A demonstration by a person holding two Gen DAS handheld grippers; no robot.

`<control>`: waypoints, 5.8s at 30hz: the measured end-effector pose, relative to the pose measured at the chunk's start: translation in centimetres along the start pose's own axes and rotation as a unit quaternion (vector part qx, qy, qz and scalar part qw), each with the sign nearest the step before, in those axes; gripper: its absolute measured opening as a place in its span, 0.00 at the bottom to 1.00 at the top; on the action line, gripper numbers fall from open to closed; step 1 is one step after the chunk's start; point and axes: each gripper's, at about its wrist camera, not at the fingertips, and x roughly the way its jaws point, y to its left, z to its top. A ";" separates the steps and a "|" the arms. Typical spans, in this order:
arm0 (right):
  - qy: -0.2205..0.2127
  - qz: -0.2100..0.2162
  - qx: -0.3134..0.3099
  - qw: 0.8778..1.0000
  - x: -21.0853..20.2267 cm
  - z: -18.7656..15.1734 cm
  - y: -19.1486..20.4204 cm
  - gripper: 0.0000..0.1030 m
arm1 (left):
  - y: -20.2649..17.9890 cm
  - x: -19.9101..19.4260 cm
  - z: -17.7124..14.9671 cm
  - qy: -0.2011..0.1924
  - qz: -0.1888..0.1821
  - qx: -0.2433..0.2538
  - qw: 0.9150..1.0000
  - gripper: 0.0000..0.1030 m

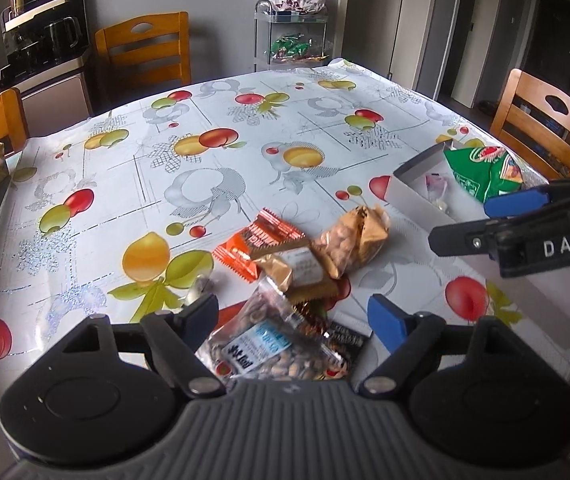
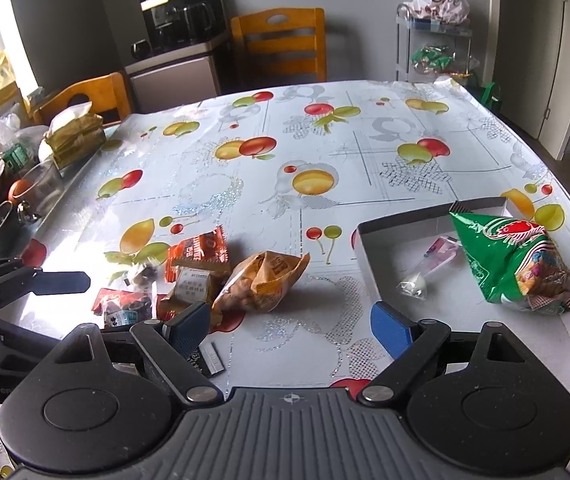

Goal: Organize snacks

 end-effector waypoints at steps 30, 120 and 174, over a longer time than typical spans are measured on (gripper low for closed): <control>0.018 0.010 -0.016 1.000 2.3 0.9 1.9 0.91 | 3.2 1.9 -2.6 0.035 0.004 -0.075 0.997 0.83; 0.054 0.054 0.114 0.991 8.8 2.6 -1.3 0.50 | 4.6 4.0 -3.2 0.048 0.012 -0.146 0.988 0.64; 0.014 0.061 0.121 0.991 2.7 1.1 -1.7 0.49 | 3.8 -2.0 -1.7 -0.042 0.005 -0.146 0.988 0.34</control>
